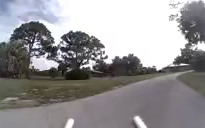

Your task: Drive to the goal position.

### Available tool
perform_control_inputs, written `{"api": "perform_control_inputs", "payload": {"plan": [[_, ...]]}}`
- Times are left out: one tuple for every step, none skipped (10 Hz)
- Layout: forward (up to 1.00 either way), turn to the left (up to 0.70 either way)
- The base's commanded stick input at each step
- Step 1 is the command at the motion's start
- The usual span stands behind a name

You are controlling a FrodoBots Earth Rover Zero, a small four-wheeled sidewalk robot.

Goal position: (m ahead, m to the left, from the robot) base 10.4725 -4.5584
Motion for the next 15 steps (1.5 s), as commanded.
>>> {"api": "perform_control_inputs", "payload": {"plan": [[0.70, -0.35], [0.70, -0.35], [0.70, -0.35], [0.70, -0.35], [0.70, -0.35], [0.70, -0.35], [0.70, -0.24], [0.70, 0.03], [0.70, 0.03], [0.70, 0.03], [0.70, 0.03], [0.70, 0.03], [0.70, 0.03], [0.70, 0.03], [0.69, 0.03]]}}
